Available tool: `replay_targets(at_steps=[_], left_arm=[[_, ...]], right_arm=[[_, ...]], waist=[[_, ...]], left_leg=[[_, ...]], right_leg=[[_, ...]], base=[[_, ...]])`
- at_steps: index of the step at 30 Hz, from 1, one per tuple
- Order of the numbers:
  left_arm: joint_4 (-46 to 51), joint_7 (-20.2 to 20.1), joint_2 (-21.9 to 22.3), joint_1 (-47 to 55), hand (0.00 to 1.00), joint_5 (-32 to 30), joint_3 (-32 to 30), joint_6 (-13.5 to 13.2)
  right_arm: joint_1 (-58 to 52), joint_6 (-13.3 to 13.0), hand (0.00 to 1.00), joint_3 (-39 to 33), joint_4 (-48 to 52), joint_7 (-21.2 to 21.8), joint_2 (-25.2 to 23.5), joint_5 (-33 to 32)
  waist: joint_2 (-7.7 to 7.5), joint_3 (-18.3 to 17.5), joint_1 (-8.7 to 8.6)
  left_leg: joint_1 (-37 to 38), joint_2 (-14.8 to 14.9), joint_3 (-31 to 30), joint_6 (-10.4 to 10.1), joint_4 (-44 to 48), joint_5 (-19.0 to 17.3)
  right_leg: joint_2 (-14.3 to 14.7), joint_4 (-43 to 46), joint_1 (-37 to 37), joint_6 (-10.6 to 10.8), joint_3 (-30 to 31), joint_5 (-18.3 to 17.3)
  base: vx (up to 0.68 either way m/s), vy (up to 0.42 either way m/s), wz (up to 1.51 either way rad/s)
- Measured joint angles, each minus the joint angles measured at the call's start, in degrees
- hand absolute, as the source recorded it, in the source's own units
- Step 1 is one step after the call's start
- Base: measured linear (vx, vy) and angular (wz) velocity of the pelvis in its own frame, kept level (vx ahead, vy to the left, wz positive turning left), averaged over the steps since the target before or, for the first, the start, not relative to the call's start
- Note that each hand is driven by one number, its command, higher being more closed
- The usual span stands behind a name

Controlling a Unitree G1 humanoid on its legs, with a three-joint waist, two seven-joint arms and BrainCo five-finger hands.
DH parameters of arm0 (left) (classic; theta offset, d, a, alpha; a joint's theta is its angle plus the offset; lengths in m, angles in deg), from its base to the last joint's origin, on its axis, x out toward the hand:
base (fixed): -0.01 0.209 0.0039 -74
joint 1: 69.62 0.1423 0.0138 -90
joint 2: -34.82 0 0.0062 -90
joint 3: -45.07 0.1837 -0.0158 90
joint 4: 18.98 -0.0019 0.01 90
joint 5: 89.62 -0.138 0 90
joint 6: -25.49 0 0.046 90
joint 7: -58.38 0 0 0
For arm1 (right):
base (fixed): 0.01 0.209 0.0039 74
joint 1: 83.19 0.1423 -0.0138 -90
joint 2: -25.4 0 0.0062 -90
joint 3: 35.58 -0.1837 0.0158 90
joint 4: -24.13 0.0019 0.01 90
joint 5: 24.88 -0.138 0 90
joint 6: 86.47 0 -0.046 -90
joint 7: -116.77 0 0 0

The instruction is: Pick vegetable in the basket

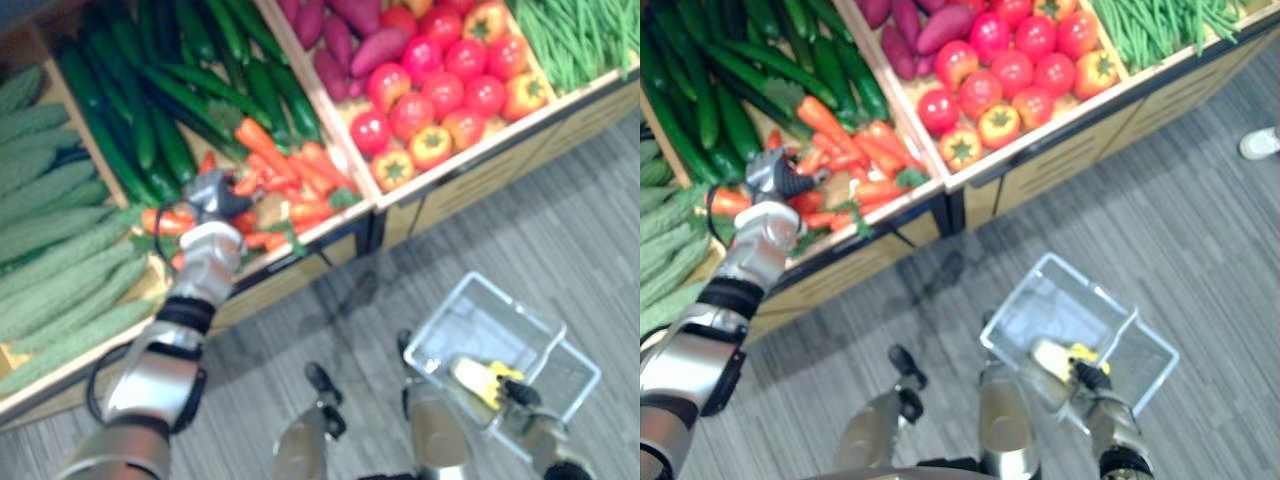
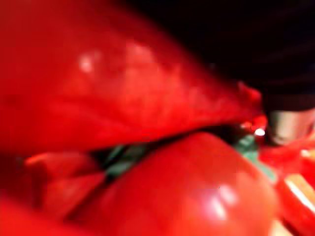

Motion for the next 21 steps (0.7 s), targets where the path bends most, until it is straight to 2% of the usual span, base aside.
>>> replay_targets(at_steps=[5,10,16,17,19,21], left_arm=[[0.04,3.47,0.58,0.0,1.0,-1.32,0.35,-1.97],[4.69,9.57,-0.34,0.08,1.0,-2.25,0.48,-6.04],[10.62,12.1,-3.07,3.28,1.0,-2.34,0.5,-8.01],[12.43,13.03,-4.01,5.97,1.0,-2.28,0.49,-8.61],[12.69,13.41,-4.17,7.44,1.0,-2.19,0.43,-9.17],[13.54,13.62,-4.41,10.42,1.0,-2.19,0.07,-9.97]], right_arm=[[-0.01,-0.04,1.0,1.37,0.18,-0.94,0.42,0.03],[-1.51,-0.67,1.0,1.31,0.19,-1.02,0.26,0.16],[-3.59,-0.82,1.0,-1.33,-0.08,-0.95,-0.23,0.74],[-5.22,-0.78,1.0,-3.04,-0.23,-0.82,-0.48,1.2],[-6.6,-0.78,1.0,-3.5,-0.36,-0.82,-0.41,1.22],[-7.54,-0.74,1.0,-5.19,-2.58,-0.88,-0.44,1.24]], waist=[[0.15,0.07,0.25],[0.41,-0.04,1.3],[1.08,-0.67,1.26],[1.81,-2.78,1.13],[2.5,-4.29,1.13],[3.32,-7.46,1.0]], left_leg=[[0.8,0.09,-0.01,-0.02,0.11,0.01],[3.12,0.07,-0.21,-0.03,0.08,-0.01],[6.7,-0.11,-0.69,0.0,-0.35,0.02],[7.63,-0.26,-0.77,-0.02,-0.87,0.06],[8.33,-0.36,-1.14,-0.03,-1.13,0.07],[9.56,-0.38,-1.83,-0.16,-1.73,0.12]], right_leg=[[-0.09,0.0,1.11,0.0,-0.56,-0.01],[-0.35,0.03,4.05,-0.39,-1.93,-0.37],[-0.52,-0.25,8.03,-0.33,-2.95,-0.49],[-0.49,-0.67,8.94,-0.33,-3.1,-0.5],[-0.5,-1.34,9.99,-0.33,-3.4,-0.5],[-0.26,-2.2,11.65,-0.4,-4.07,-0.66]], base=[[0.03,-0.008,0.04],[-0.02,0.0,0.1],[-0.02,0.004,0.06],[0.01,0.006,0.04],[0.03,0.001,0.08],[0.04,-0.015,0.11]])
